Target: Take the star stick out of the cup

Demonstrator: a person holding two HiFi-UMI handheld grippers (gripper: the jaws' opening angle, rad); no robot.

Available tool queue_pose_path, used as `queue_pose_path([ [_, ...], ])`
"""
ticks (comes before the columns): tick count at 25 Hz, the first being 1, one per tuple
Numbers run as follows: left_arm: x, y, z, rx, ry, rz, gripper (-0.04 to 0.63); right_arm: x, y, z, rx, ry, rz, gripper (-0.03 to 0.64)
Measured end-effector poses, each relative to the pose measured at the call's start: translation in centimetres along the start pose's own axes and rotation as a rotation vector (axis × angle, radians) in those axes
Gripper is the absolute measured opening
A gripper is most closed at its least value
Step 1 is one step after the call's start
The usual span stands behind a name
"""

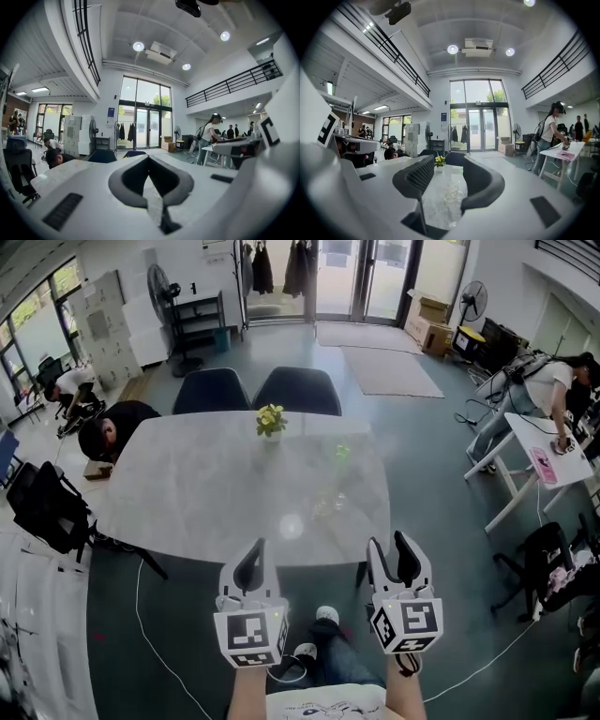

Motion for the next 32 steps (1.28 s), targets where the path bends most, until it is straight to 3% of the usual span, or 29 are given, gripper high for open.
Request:
queue_pose_path([
  [9, -0.4, -1.6, 4.9, 0.040, -0.033, -0.013, 0.000, -0.8, 1.5, 6.0, 0.026, -0.037, 0.001, 0.187],
  [21, 1.7, -3.3, 15.1, 0.110, -0.048, 0.003, 0.000, 0.2, 4.9, 18.2, 0.112, -0.054, 0.011, 0.187],
  [32, 1.3, -3.9, 21.1, 0.171, -0.096, -0.013, 0.000, -1.0, 6.7, 25.7, 0.192, -0.116, 0.019, 0.187],
])
Point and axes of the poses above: the fingertips, and each gripper's own axes: z forward along the fingers, y to its right, x out of its top, the point moved 10 cm from there along -z, backward along the fingers, and after that the axes turned 9 degrees about -x, right-handed, at the moved point
